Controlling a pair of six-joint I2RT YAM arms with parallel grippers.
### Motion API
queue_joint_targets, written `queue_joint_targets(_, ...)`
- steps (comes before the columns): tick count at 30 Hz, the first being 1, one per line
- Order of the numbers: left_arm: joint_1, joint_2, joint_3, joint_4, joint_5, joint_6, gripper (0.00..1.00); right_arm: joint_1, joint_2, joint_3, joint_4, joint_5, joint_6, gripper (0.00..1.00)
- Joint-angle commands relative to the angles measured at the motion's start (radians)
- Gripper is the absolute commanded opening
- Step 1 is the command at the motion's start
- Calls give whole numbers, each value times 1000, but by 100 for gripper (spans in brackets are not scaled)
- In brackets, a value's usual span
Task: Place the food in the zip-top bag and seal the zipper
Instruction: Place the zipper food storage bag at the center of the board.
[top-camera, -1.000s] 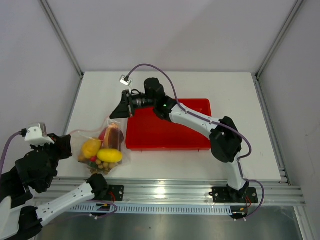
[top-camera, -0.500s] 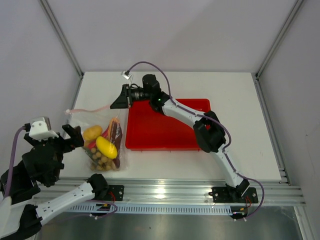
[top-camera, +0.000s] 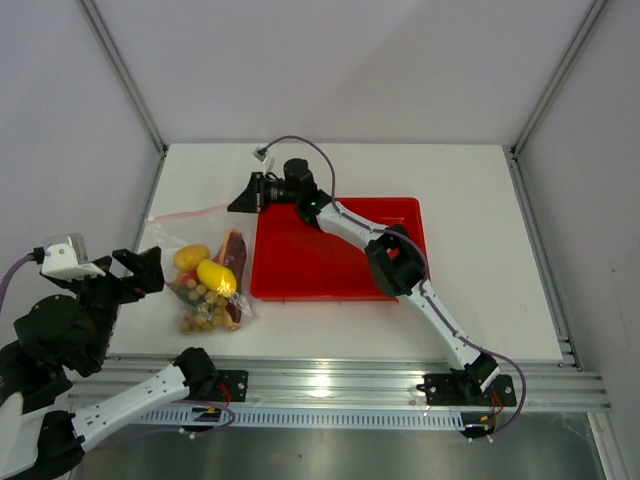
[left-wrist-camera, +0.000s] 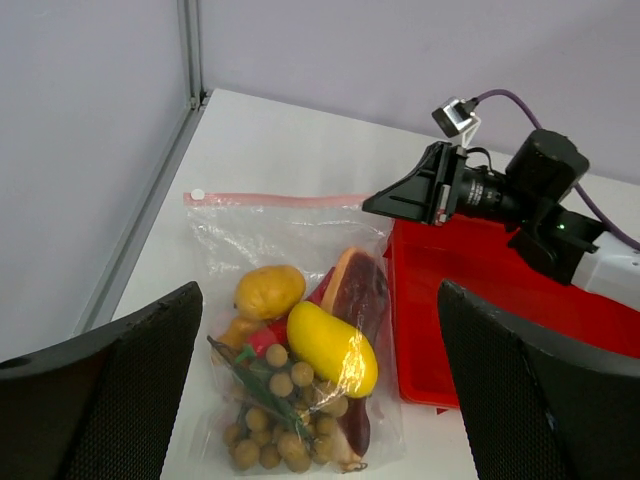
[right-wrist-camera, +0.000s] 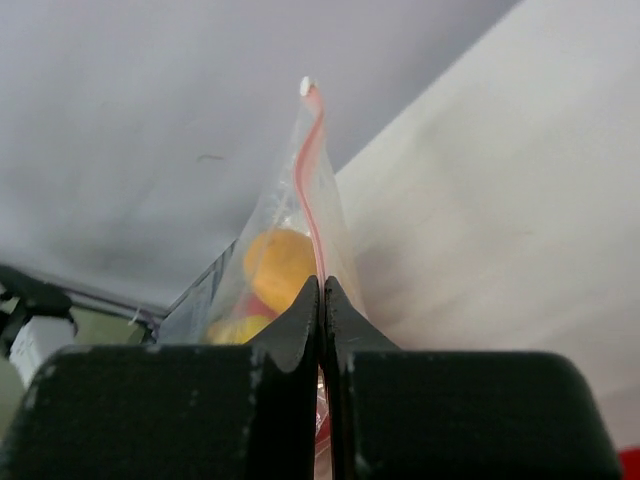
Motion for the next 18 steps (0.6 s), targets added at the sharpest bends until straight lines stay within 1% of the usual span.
queue_joint_targets(1, -3, -8, -19, 27, 54, -5, 99, -7, 20, 61, -31, 120, -37, 0)
queue_joint_targets(4, -2, -16, -38, 45, 86, -2, 99, -13, 29, 60, -85, 194, -64, 1)
queue_joint_targets(6, -3, -16, -45, 48, 98, 0, 100, -16, 37, 60, -86, 203, -51, 9)
queue_joint_targets(7, -2, -14, -47, 47, 105, -2, 100, -20, 43, 61, -86, 208, -48, 15)
queue_joint_targets(8, -3, -13, -49, 45, 108, -3, 99, -21, 44, 67, -94, 218, -47, 29)
queue_joint_targets(10, -2, -10, -53, 50, 131, -5, 99, -23, 49, 81, -115, 232, -51, 45)
queue_joint_targets(11, -3, -7, -56, 54, 141, 1, 100, -24, 60, 115, -134, 247, -54, 61)
queue_joint_targets(12, -3, -2, -55, 51, 154, -1, 100, -26, 64, 135, -148, 251, -56, 66)
queue_joint_targets(13, -3, 10, -52, 45, 173, -6, 99, -27, 67, 152, -168, 251, -57, 78)
queue_joint_targets(16, -3, 27, -46, 16, 207, -43, 100, -38, 48, 183, -214, 286, -73, 93)
queue_joint_targets(18, -2, 27, -50, 4, 235, -86, 99, -47, -11, 176, -252, 336, -91, 98)
